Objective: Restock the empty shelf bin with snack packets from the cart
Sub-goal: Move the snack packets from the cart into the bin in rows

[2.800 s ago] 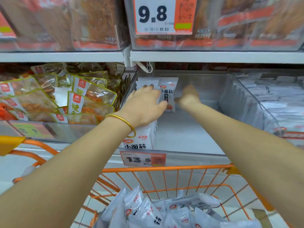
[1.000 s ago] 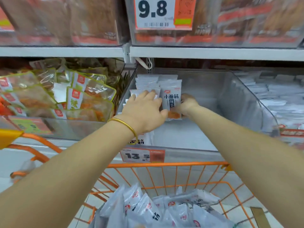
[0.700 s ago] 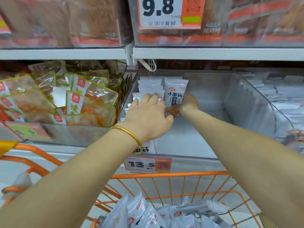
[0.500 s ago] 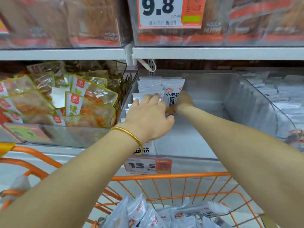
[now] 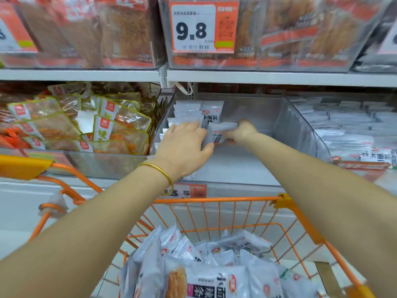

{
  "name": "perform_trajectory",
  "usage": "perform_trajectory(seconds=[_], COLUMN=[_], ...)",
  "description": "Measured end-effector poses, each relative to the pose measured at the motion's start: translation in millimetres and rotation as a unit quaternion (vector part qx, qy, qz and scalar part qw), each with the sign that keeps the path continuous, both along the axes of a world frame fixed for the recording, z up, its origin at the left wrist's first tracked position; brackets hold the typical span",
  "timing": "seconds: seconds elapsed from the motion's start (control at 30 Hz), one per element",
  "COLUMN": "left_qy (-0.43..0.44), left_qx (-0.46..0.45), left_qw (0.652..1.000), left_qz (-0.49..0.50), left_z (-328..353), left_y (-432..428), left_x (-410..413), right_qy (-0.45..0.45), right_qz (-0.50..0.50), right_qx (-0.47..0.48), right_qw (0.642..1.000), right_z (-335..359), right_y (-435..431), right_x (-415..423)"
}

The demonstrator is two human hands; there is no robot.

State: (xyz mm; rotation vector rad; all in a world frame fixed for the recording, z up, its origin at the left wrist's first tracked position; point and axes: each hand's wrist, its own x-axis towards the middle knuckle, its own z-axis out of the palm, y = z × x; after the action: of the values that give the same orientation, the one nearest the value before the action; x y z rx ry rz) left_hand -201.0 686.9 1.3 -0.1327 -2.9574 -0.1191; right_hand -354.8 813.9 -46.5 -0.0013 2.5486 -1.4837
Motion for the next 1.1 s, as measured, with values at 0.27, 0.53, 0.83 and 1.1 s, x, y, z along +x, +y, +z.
perform_trajectory(seconds=[0.27, 0.53, 0.83, 1.1], left_qy=[-0.029, -0.051, -0.034, 0.045], left_qx=[-0.017, -0.019, -0.018, -0.027], left_qw=[0.999, 0.998, 0.999, 0.998], left_qz=[-0.009, -0.018, -0.021, -0.039], left_z=[-2.5, -11.7, -14.5, -10.8], left_y=[0.9, -2.7, -2.6, 1.5], left_x=[-4.1, -20.2, -21.8, -2.1], right_qy=[0.024, 0.059, 0.06, 0.101], right_qz=[-0.04, -0.027, -0.012, 0.042], right_qx=[0.027, 0.118, 0.121, 0.152], right_qw=[0.999, 0.991, 0.991, 0.982], right_z=[8.6, -1.1, -12.9, 10.9], right_y=[-19.5, -42.7, -44.1, -16.6], right_x=[-19.1, -44.0, -40.9, -3.5])
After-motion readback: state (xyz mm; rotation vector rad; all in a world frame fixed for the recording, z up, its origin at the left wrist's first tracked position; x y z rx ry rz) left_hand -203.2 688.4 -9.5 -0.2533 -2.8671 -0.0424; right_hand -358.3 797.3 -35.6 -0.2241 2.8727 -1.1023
